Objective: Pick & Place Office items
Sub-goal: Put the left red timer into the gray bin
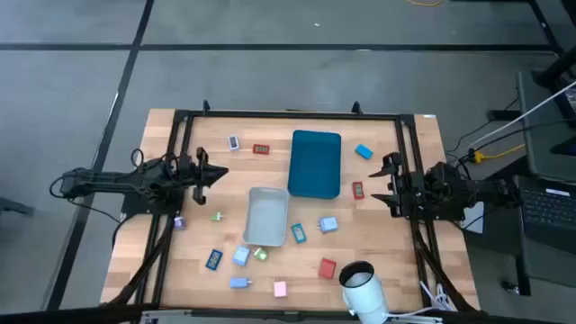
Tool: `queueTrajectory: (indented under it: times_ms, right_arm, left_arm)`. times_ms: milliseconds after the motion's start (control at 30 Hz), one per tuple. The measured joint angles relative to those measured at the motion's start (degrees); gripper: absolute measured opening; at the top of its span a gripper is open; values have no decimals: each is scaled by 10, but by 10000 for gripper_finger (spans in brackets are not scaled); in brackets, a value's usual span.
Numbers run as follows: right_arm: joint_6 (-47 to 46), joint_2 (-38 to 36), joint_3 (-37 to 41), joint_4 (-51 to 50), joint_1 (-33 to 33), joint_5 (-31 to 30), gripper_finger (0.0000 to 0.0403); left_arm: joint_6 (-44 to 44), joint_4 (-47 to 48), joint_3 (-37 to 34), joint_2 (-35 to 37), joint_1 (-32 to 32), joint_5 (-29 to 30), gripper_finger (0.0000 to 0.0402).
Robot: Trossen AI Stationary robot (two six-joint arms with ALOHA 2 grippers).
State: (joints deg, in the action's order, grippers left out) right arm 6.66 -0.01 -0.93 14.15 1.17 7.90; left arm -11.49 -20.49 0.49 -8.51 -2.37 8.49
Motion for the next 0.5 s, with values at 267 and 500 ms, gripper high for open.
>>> queueTrajectory:
  times_ms: [267, 500]
  right_arm:
    - [-63, 0, 0, 0, 0, -43, 265]
    - [-63, 0, 0, 0, 0, -41, 265]
  left_arm:
    - [-34, -124, 0, 0, 0, 24, 4]
    - [-44, -179, 0, 0, 0, 34, 4]
